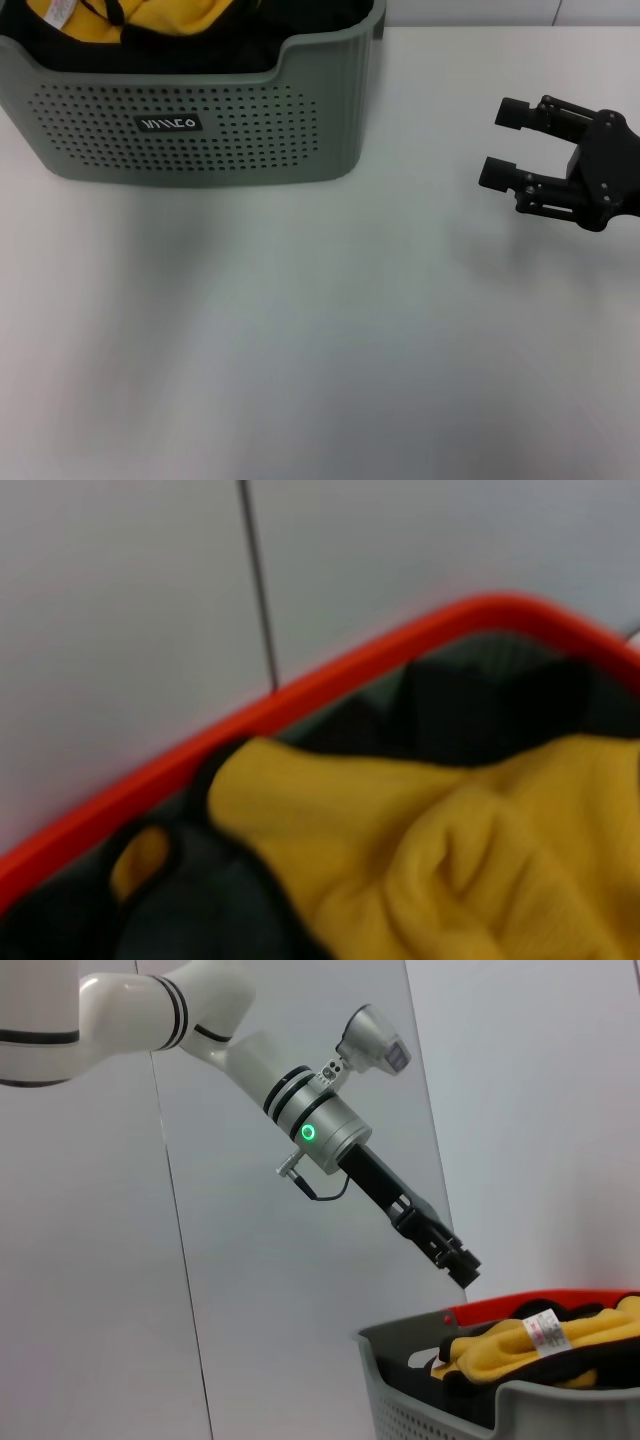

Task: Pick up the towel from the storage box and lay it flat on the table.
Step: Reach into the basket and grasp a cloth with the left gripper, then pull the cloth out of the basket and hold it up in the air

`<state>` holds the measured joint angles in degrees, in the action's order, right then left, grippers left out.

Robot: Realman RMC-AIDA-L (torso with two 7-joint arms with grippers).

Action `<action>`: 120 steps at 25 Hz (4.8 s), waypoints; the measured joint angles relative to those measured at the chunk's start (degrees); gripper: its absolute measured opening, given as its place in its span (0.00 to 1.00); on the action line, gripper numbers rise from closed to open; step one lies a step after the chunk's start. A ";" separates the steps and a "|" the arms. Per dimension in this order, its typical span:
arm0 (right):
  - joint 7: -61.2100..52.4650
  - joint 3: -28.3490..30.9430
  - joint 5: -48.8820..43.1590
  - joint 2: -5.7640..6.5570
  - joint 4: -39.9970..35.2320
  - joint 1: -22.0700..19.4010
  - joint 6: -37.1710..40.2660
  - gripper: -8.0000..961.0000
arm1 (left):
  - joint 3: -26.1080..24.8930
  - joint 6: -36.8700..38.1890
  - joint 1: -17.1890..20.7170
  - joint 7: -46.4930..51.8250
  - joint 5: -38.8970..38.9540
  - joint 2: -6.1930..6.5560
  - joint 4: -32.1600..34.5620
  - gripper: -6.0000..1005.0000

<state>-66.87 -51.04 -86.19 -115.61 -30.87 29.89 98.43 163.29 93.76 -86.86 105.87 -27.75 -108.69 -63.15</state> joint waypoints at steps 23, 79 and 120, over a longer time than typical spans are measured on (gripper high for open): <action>1.34 -0.43 0.27 0.04 0.49 -0.58 0.07 0.80 | -0.06 -5.05 0.05 10.12 -6.96 -2.12 4.72 0.70; 3.50 0.40 1.01 0.42 1.09 -1.59 2.61 0.80 | 0.09 2.18 -4.15 4.47 -4.81 -0.01 3.55 0.05; -1.62 10.24 2.59 7.51 -3.14 -4.77 13.60 0.80 | 0.10 23.11 -37.96 -40.43 -0.44 -11.48 -48.38 0.04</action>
<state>-68.49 -40.81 -83.60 -108.10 -34.02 25.12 112.03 163.39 116.87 -124.82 65.44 -28.20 -120.17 -111.53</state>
